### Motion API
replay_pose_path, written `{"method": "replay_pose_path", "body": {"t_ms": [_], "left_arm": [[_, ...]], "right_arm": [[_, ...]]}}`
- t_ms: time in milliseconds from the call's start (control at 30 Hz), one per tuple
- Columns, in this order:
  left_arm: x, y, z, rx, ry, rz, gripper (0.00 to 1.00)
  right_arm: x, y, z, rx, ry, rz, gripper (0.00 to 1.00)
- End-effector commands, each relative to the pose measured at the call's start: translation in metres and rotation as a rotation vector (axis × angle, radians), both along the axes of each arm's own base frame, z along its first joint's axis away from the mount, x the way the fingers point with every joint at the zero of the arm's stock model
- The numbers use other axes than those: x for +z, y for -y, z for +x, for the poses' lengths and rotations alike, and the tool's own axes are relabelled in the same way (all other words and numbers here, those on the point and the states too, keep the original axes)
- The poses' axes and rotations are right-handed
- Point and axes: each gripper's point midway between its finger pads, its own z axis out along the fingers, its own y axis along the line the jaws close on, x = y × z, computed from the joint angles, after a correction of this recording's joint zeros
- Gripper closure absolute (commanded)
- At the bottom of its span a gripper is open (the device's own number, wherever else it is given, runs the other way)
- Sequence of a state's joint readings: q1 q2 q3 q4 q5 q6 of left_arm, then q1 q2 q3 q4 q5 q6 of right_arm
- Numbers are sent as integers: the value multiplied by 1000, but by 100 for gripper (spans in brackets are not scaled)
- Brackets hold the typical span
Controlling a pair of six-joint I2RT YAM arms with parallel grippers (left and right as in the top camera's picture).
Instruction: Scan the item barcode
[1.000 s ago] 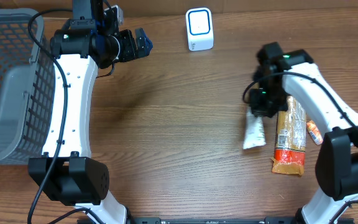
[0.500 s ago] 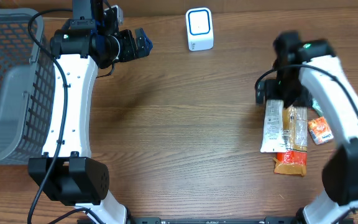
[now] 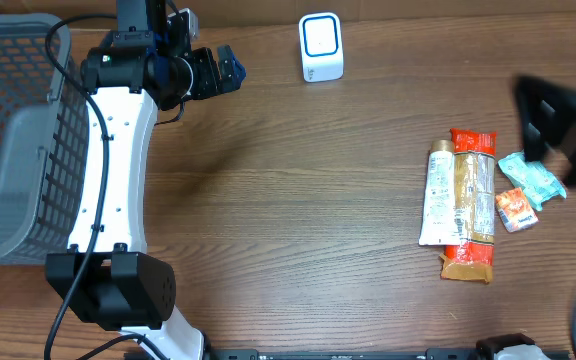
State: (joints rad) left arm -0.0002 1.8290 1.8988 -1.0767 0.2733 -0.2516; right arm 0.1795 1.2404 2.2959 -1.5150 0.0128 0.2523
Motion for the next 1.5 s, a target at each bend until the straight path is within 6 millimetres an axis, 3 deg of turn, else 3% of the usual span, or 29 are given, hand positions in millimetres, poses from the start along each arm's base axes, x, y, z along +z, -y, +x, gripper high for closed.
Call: {"method": "replay_pose_path", "body": {"t_ms": [0, 67, 200, 300, 433, 567, 767, 1067, 1367, 1467], "left_arm": [[1, 1, 1, -18, 10, 10, 0], [1, 1, 1, -18, 10, 10, 0], [1, 1, 1, -18, 10, 10, 0], [1, 1, 1, -18, 10, 10, 0], [1, 1, 1, -18, 10, 10, 0], [1, 1, 1, -18, 10, 10, 0], [1, 1, 1, -18, 10, 10, 0], [1, 1, 1, -18, 10, 10, 0], [1, 1, 1, -18, 10, 10, 0], [1, 1, 1, -18, 10, 10, 0]], "right_arm": [[-13, 36, -17, -208, -45, -20, 0], [-22, 50, -40, -275, -79, -19, 0], [-21, 65, -60, -346, -32, -1, 0], [-22, 74, -64, -394, 38, 13, 0], [-38, 71, -52, -363, 155, -5, 0], [-74, 60, -30, -280, 295, -22, 0], [-158, 51, 2, -220, 444, 9, 0], [-269, 43, 16, -175, 495, 32, 0], [-334, 35, 21, -133, 403, 35, 0], [-336, 33, 21, -123, 393, 36, 0]]}}
